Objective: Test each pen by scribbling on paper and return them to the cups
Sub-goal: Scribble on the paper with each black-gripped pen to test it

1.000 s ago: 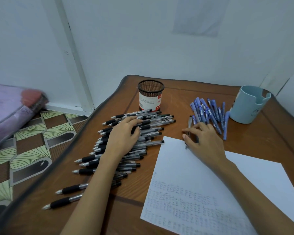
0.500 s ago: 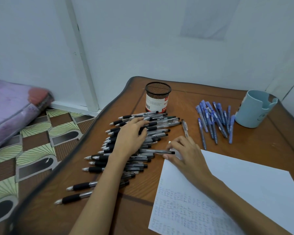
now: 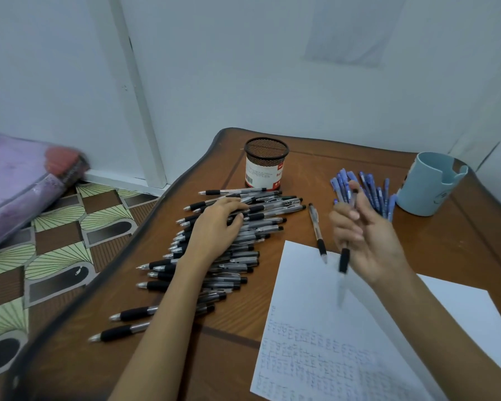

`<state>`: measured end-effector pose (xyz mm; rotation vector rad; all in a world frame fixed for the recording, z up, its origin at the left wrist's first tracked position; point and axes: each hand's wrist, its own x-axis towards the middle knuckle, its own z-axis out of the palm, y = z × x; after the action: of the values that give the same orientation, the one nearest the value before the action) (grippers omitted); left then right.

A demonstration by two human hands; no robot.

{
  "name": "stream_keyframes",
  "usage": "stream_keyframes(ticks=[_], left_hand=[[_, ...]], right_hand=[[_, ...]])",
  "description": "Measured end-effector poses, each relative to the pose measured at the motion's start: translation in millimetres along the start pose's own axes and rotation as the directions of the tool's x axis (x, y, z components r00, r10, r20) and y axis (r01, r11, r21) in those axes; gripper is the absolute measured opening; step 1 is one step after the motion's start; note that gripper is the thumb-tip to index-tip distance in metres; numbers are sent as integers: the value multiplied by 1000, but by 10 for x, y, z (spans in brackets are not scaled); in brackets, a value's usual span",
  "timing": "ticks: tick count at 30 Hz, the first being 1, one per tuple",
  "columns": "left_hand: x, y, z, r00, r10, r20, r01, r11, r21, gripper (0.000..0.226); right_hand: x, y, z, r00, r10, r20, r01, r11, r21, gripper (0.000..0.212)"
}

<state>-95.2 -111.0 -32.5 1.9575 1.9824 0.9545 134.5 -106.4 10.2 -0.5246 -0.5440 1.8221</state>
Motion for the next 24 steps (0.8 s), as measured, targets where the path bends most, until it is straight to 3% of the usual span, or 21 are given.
stream_keyframes(ticks=[7,10,14,16,18,20,22,24], left_hand=[[2,3,12,1000,17,1,-17,999,39,29],[2,6,12,1000,17,5,-17,999,51,30],[2,3,9,1000,22,2,-22,998,57,29],[5,7,13,1000,25,3,-25,998,54,30],[4,6,19,1000,26,2,-26,998,55,29],[6,1,19,1000,23,0,-23,998,59,29],[8,-2,19,1000,25,2,-25,998,61,29],[7,1,18,1000,25,2,-25,998,61,29]], right_hand=[[-30,217,-133,987,132,-87,-134,991,-16,27],[-78,287,-98,988,152,-10,-152,988,-8,17],[-113,379,-95,985,165,42,-166,986,33,32],[-129,381,-93,980,198,21,-196,978,-74,28],[-136,384,-108,987,160,7,-147,922,-359,58],[-152,413,-88,997,69,26,-39,797,-603,68],[-150,432,-87,998,59,36,-23,780,-625,60],[-165,420,-84,989,139,47,-85,802,-591,44]])
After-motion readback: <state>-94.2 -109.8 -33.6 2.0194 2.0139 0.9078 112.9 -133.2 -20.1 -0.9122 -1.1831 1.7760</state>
